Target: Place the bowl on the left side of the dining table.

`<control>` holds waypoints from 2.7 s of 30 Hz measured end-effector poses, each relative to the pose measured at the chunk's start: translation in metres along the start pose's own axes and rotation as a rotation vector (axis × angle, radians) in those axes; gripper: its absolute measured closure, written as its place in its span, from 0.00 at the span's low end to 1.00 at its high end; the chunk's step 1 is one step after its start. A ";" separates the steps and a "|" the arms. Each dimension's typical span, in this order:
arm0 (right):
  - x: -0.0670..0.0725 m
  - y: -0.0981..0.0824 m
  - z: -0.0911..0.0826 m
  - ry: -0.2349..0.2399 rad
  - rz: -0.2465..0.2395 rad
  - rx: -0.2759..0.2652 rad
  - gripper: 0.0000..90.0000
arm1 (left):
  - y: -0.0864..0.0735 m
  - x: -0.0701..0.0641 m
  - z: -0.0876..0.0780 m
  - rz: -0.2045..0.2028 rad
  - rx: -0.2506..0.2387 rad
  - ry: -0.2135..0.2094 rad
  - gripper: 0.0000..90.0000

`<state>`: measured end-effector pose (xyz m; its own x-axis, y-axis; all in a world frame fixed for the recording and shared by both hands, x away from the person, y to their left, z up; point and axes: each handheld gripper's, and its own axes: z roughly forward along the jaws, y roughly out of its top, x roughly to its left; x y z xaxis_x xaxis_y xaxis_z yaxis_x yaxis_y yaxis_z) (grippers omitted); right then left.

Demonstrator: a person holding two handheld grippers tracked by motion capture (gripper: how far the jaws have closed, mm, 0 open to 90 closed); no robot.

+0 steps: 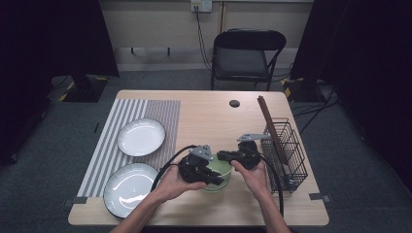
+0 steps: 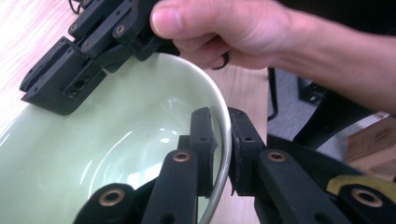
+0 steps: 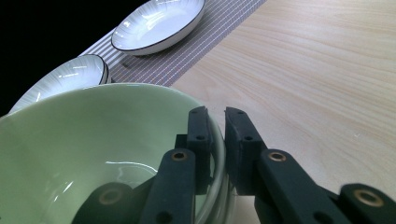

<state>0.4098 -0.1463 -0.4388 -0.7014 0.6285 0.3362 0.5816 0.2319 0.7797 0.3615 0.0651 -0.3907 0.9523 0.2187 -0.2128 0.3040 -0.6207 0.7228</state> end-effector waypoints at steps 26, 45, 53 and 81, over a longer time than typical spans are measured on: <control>0.001 0.000 0.000 -0.005 -0.016 -0.009 0.91 | 0.007 -0.007 0.013 0.080 0.139 0.034 0.92; -0.004 0.009 -0.014 -0.067 -0.023 -0.089 0.81 | 0.005 0.001 0.007 0.038 0.087 -0.023 0.93; -0.007 0.013 0.000 -0.135 -0.022 -0.068 0.65 | 0.003 0.002 0.006 0.020 0.059 -0.034 0.93; -0.037 -0.011 0.026 -0.461 -0.018 0.143 0.18 | 0.002 0.006 -0.015 -0.067 -0.057 -0.067 0.93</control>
<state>0.4403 -0.1530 -0.4735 -0.4752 0.8794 0.0288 0.6445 0.3256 0.6918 0.3676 0.0770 -0.3806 0.9301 0.2061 -0.3041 0.3669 -0.5624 0.7410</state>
